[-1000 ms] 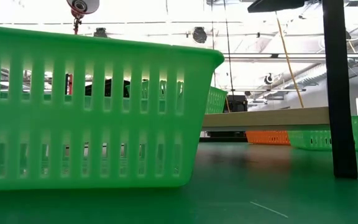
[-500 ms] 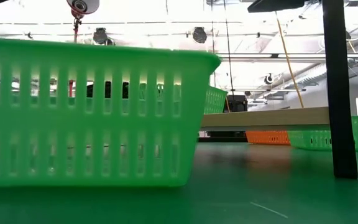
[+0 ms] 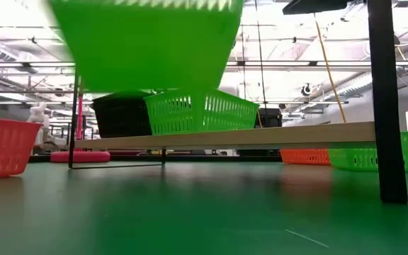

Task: Stack baskets on shelf by color
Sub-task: Stack the bottom green bin on the green bin on the shelf

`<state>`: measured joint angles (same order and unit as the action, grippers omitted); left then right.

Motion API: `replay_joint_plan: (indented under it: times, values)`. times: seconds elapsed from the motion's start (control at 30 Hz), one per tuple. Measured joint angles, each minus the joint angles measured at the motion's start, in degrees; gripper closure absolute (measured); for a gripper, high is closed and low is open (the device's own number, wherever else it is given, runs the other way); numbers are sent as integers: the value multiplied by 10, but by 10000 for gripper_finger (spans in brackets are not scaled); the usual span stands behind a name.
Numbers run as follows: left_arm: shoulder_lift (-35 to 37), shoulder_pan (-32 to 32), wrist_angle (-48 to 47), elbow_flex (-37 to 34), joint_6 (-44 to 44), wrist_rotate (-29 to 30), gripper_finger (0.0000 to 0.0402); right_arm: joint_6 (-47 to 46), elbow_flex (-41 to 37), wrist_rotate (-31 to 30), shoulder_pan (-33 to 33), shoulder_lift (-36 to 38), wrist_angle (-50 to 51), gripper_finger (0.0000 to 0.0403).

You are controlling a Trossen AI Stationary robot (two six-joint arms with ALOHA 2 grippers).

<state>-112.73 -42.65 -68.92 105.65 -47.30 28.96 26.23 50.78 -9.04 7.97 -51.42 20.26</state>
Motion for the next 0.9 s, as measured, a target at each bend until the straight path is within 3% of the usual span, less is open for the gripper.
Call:
replay_joint_plan:
  times: [0.13,0.23,0.5,0.7,0.9]
  values:
    - [20,33,-56,46,-8,76,396,6,0,-1,0,3,16,323]
    - [20,68,-87,76,-7,99,392,6,0,-10,0,9,40,323]
    - [20,182,-71,112,-17,65,395,1,0,-106,0,43,100,323]
    - [20,234,-67,112,-68,53,396,0,0,-106,0,74,118,323]
    - [9,237,-42,112,-94,45,393,0,0,-106,0,102,128,323]
